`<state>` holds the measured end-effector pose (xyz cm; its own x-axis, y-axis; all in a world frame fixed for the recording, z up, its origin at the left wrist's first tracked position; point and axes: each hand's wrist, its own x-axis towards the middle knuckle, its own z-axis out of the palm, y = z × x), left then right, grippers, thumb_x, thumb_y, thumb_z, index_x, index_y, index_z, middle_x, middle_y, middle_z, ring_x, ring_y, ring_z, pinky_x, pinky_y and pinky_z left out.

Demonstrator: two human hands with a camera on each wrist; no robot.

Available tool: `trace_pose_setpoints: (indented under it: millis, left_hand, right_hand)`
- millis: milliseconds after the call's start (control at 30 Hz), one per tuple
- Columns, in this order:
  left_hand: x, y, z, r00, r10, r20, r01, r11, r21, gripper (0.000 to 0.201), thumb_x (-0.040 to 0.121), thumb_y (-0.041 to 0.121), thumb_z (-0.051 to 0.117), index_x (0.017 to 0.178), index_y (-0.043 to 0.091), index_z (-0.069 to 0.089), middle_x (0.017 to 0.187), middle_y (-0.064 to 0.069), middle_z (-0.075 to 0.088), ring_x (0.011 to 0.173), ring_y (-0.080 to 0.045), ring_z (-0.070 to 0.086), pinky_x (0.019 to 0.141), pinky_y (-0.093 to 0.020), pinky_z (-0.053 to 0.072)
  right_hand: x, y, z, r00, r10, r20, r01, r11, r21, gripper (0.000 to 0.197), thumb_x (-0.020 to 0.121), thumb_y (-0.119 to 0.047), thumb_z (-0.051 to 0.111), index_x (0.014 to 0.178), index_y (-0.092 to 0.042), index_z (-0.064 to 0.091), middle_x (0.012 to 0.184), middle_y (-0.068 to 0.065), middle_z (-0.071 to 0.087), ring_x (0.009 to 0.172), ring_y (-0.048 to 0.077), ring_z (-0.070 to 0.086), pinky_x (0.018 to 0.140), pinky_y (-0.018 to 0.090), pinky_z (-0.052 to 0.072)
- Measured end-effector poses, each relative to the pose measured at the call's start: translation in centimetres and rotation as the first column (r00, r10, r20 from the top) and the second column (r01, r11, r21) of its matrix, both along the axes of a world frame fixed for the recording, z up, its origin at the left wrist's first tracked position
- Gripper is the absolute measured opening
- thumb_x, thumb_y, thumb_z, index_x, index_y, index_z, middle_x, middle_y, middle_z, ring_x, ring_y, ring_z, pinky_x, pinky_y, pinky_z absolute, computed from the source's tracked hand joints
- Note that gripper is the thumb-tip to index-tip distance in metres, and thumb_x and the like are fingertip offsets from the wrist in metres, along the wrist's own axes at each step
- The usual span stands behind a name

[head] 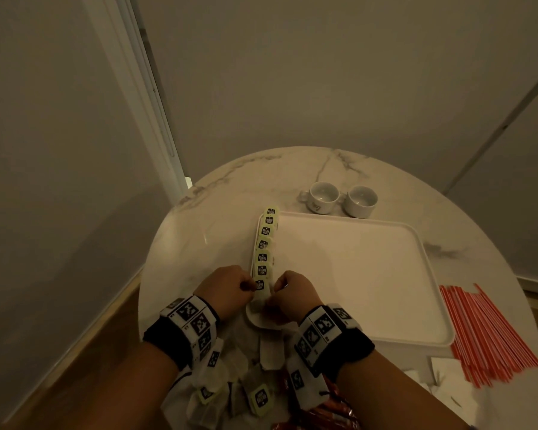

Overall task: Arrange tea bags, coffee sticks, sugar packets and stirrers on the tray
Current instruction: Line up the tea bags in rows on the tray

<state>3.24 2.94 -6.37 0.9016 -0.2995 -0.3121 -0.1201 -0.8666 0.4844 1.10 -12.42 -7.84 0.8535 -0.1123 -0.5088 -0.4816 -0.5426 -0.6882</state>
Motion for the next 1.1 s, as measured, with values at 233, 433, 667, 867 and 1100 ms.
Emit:
trace_pose_setpoints:
  millis: [233,433,667,867,1100]
  left_hand:
    - [-0.34,0.19,-0.03,0.999,-0.017,0.029,0.017,1.000,0.021,0.029,0.092,0.027,0.057,0.119,0.025,0.067,0.120,0.003,0.063,0.111,-0.015,0.058,0.097,-0.027,0.044]
    - [-0.56,0.08,0.13,0.998,-0.017,0.063,0.019,0.999,-0.033,0.029,0.091,0.023,0.057,0.118,0.022,0.067,0.122,0.000,0.064,0.113,-0.016,0.058,0.097,-0.027,0.044]
    - [-0.54,-0.28,0.09,0.999,-0.009,0.050,0.011,0.999,-0.038,0.028,0.092,0.023,0.056,0.118,0.022,0.067,0.125,0.000,0.061,0.114,-0.016,0.057,0.100,-0.031,0.045]
    - [-0.29,-0.32,0.05,0.999,-0.032,0.039,0.032,0.999,0.009,0.030,0.093,0.020,0.054,0.122,0.020,0.064,0.126,-0.001,0.058,0.117,-0.018,0.055,0.102,-0.029,0.042]
    - [-0.18,0.43,0.44,1.000,0.017,0.020,-0.017,1.000,-0.013,0.025,0.090,0.022,0.057,0.112,0.022,0.069,0.117,0.005,0.064,0.106,-0.014,0.059,0.095,-0.027,0.045]
  right_hand:
    - [-0.03,0.36,0.64,0.995,0.102,0.000,-0.101,0.991,-0.088,0.007,0.085,-0.011,0.060,0.080,-0.011,0.056,0.097,0.018,0.067,0.085,0.034,0.067,0.074,0.046,0.059]
    - [-0.25,0.07,0.27,0.994,0.087,0.065,-0.080,0.992,-0.100,0.016,0.082,-0.006,0.054,0.070,-0.016,0.053,0.089,0.014,0.066,0.086,0.032,0.065,0.080,0.047,0.056]
    - [-0.09,0.04,0.25,0.989,0.134,0.062,-0.125,0.983,-0.135,0.010,0.084,-0.005,0.051,0.082,-0.013,0.057,0.088,0.006,0.059,0.087,0.027,0.062,0.083,0.041,0.055]
    - [0.15,-0.15,-0.11,0.990,0.127,0.066,-0.114,0.979,-0.170,0.006,0.084,-0.007,0.055,0.084,-0.013,0.056,0.089,0.006,0.059,0.083,0.021,0.055,0.081,0.035,0.052]
    - [0.07,-0.26,-0.16,0.992,0.107,0.062,-0.096,0.983,-0.156,0.008,0.082,-0.011,0.063,0.086,-0.014,0.056,0.090,0.004,0.059,0.082,0.019,0.053,0.070,0.027,0.043]
